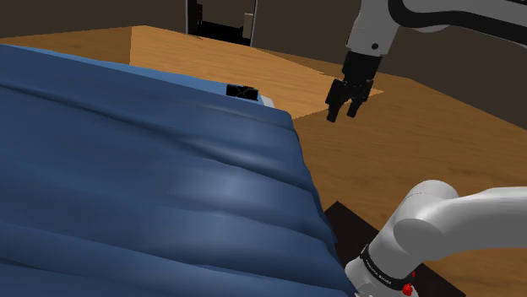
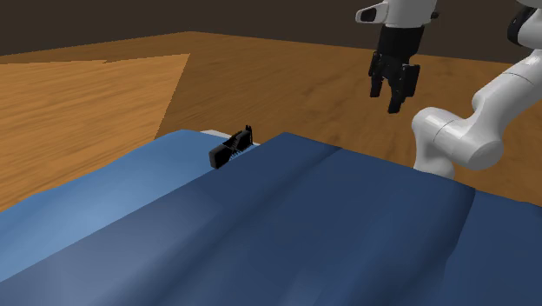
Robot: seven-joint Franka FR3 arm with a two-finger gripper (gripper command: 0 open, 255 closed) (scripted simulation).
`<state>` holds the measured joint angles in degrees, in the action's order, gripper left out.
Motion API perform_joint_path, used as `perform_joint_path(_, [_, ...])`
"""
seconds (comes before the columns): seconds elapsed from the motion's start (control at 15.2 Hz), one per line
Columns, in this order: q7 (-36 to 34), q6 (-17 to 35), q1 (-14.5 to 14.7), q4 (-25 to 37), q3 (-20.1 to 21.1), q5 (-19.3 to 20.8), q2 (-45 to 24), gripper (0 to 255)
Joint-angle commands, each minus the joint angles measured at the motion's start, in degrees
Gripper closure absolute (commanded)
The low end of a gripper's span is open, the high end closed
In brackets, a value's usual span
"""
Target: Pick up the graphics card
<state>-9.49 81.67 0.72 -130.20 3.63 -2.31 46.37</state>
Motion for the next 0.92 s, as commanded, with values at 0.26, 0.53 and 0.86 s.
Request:
perform_joint_path(0.26, [7.66,3.6,1.43,4.97,-2.35,2.37,-8.6,0])
perform_joint_path(0.53, [15.02,6.23,2.82,11.23,-4.09,3.87,-17.4,0])
perform_joint_path(0.86, [23.8,8.03,4.44,20.78,-5.42,4.77,-28.56,0])
